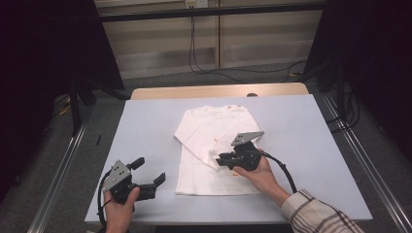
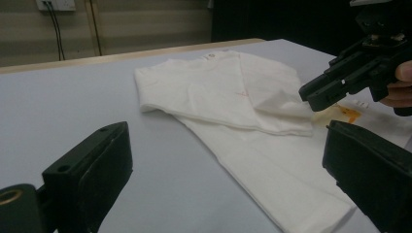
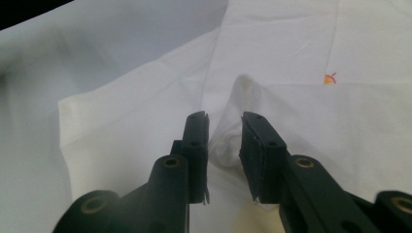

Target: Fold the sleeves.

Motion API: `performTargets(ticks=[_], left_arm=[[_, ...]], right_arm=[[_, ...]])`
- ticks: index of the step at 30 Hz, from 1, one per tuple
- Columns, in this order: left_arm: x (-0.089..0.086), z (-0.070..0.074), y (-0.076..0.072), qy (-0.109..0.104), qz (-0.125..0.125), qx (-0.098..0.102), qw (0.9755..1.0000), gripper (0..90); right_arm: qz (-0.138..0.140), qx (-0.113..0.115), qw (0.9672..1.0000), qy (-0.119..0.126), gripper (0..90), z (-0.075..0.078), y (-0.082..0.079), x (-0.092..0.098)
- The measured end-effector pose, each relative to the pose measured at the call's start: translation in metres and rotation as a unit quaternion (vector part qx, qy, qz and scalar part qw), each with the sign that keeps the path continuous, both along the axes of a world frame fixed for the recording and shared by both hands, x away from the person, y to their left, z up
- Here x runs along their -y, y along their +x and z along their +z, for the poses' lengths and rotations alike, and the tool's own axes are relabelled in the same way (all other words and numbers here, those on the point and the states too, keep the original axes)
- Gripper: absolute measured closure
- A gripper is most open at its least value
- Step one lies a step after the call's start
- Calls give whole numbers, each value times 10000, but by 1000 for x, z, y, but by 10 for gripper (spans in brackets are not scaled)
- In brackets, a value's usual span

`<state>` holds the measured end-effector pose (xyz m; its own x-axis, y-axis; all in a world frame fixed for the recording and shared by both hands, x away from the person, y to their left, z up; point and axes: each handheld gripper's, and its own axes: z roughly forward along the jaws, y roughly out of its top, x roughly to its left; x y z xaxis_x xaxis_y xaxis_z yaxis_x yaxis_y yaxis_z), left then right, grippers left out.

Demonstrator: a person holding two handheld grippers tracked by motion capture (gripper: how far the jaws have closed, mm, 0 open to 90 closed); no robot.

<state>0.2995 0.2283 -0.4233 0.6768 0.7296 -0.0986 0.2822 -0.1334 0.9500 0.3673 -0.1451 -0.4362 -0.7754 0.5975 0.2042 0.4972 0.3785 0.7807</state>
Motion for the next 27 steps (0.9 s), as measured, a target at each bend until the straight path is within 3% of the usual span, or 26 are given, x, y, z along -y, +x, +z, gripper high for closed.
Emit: performTargets(ticks=[8, 15, 23, 27], left_arm=[[1, 0, 1, -6, -11, -8, 10000, 40], [1, 0, 1, -37, -1, -13, 10000, 40], [0, 0, 0, -58, 40, -4, 10000, 40], [0, 0, 1, -60, 32, -9, 10000, 40]], right_arm=[[-149, 103, 9998, 47, 609, 1, -1, 4], [-476, 238, 9985, 110, 371, 4, 0, 9], [-903, 431, 9945, 311, 113, 11, -1, 17], [-1024, 646, 9923, 272, 36, 13, -5, 21]])
